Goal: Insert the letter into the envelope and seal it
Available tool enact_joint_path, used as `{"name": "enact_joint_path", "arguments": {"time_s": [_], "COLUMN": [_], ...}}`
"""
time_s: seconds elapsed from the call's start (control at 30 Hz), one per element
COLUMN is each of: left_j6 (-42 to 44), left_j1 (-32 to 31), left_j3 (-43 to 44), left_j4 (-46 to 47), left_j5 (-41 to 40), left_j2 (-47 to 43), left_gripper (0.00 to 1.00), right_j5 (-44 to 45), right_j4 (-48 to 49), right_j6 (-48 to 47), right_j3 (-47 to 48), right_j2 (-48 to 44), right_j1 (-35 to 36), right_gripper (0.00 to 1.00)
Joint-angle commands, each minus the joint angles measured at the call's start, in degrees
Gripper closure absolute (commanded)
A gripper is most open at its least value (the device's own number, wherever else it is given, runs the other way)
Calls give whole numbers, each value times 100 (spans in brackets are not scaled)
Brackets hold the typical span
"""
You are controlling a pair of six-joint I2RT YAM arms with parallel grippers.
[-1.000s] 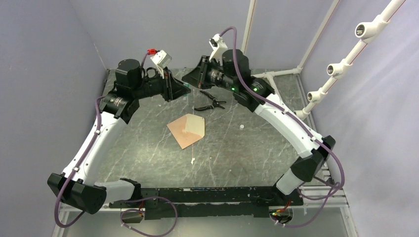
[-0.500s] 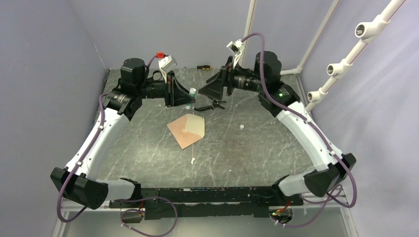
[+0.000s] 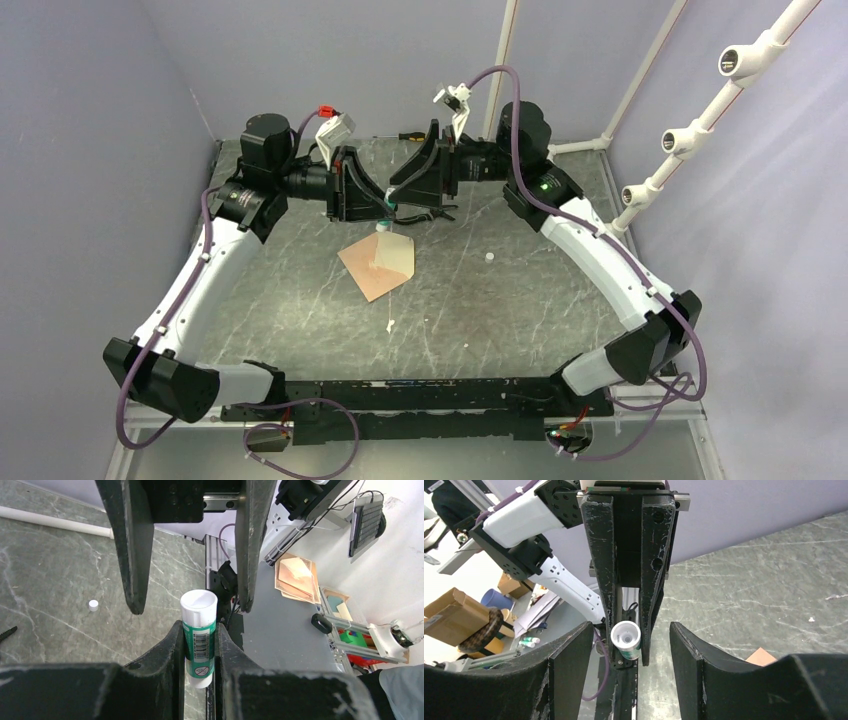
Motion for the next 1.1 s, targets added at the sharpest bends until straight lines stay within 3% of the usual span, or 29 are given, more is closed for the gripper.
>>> {"name": "enact_joint_path", "arguments": {"time_s": [0.0, 0.1, 0.2, 0.33, 0.43, 0.53, 0.6, 0.7, 0.77, 0.8, 0.87, 0.97, 1.07], "left_j6": [-186, -143, -32, 119, 368, 437, 349, 177, 183, 201, 333, 541, 658], "left_j1": [-25, -25, -25, -25, -25, -25, -25, -25, -25, -25, -25, -25, -25], "left_j3": [212, 211, 228, 253, 154, -72, -221, -399, -537, -553, -545, -561, -195], "left_j4": [390, 367, 271, 103, -104, -160, -122, -60, 60, 66, 42, 86, -375], "left_j5": [320, 183, -81, -601, -1844, -3459, -4510, -5544, -5617, -5391, -4801, -3664, -2882], "left_j2": [-20, -4, -24, -58, -169, -233, -221, -193, -197, -183, -154, -216, -200], "left_gripper": [98, 98, 97, 97, 98, 98, 98, 98, 98, 98, 97, 98, 97], "right_j5": [-112, -182, -91, 410, 2160, 4743, 6212, 7028, 6905, 6645, 6215, 5442, 4894], "right_j4": [144, 33, -110, -47, -86, -835, -1690, -2426, -2315, -2110, -1608, -575, -287], "right_j6": [-29, -93, -141, -21, 286, 562, 1217, 1728, 1668, 1562, 1352, 1017, 496], "right_j3": [256, 354, 439, 422, 361, 633, 971, 1664, 1829, 1788, 1456, 572, 104], "right_j2": [-32, 36, 93, 94, 109, 342, 649, 1071, 1148, 1145, 888, 270, -200], "right_j1": [74, 142, 177, 210, 457, 970, 1114, 1306, 1368, 1364, 1341, 1145, 872], "right_gripper": [39, 53, 77, 98, 100, 100, 100, 100, 100, 96, 63, 29, 25]}}
